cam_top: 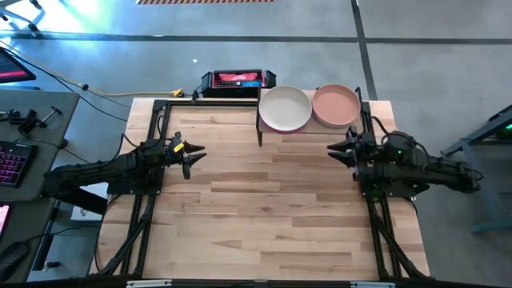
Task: Place and stack plates onto a shelf
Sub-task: Return to Home Position
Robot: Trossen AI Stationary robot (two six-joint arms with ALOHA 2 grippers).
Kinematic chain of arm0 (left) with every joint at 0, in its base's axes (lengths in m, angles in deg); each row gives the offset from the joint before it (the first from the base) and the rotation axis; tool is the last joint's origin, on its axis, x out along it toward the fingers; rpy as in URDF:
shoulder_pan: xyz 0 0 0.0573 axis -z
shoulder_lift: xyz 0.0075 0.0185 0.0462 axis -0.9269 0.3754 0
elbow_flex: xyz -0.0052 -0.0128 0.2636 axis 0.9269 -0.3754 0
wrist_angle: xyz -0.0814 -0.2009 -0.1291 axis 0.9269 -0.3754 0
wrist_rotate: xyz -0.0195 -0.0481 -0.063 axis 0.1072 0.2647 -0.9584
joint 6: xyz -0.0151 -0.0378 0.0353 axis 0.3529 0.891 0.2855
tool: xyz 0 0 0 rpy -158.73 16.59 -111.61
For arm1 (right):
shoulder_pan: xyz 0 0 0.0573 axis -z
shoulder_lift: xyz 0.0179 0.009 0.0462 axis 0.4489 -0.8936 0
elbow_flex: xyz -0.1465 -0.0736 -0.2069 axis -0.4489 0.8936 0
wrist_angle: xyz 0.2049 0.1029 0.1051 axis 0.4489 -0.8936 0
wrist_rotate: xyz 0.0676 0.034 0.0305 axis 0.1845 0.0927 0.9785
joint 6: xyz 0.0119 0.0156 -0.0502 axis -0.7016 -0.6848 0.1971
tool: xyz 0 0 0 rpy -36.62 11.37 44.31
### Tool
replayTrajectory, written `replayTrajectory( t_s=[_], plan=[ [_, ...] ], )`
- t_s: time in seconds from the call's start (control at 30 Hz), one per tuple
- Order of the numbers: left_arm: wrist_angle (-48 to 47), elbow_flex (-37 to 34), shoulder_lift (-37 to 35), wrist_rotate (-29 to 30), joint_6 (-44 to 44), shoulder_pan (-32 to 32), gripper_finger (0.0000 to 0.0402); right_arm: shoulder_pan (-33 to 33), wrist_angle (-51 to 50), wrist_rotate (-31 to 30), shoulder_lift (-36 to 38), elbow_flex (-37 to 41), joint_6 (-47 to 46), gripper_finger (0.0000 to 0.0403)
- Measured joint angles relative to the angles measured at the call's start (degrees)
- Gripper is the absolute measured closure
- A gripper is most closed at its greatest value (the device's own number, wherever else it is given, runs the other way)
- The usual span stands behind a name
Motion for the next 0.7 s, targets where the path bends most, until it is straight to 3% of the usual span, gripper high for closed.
replayTrajectory(
  t_s=[0.13,0.37,0.7],
  plan=[
    [0.00,0.00,0.00,0.13,-1.05,-0.02,0.0289,-0.04,2.28,0.54,2.02,1.66,0.86,0.0308],
    [0.00,0.00,0.00,0.13,-3.87,0.00,0.0289,0.07,17.62,-3.51,6.30,15.33,-4.68,0.0308],
    [0.02,0.00,0.00,0.11,-3.85,0.00,0.0289,0.03,13.10,-5.80,8.25,19.15,-4.01,0.0308]
  ],
)
